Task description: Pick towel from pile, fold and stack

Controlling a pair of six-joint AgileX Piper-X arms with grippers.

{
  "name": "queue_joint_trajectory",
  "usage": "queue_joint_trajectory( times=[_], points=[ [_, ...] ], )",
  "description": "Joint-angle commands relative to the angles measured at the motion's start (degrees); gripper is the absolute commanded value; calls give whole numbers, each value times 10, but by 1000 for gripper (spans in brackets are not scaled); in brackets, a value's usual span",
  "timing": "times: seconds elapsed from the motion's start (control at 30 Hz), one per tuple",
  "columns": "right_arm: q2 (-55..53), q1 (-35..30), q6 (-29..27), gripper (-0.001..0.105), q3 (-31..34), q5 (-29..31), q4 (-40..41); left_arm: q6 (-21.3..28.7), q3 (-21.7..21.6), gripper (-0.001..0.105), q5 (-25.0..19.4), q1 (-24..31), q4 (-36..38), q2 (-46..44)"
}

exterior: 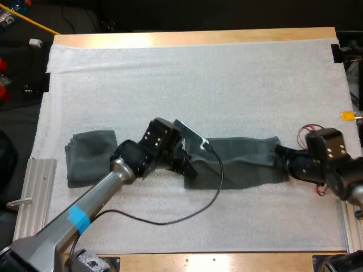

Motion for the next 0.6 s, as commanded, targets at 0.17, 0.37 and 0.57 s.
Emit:
queue_joint_trajectory(
  times=[0.17, 0.37, 0.57],
  points=[
    [60, -1, 27, 0, -5, 18, -62, 20, -4, 0, 24, 10, -45, 46],
    [77, -1, 28, 0, -5, 51, -77, 20, -4, 0, 23, 10, -69, 66],
    [79, -1, 32, 10, -5, 54, -87, 13, -4, 4, 14, 10, -96, 66]
  ],
)
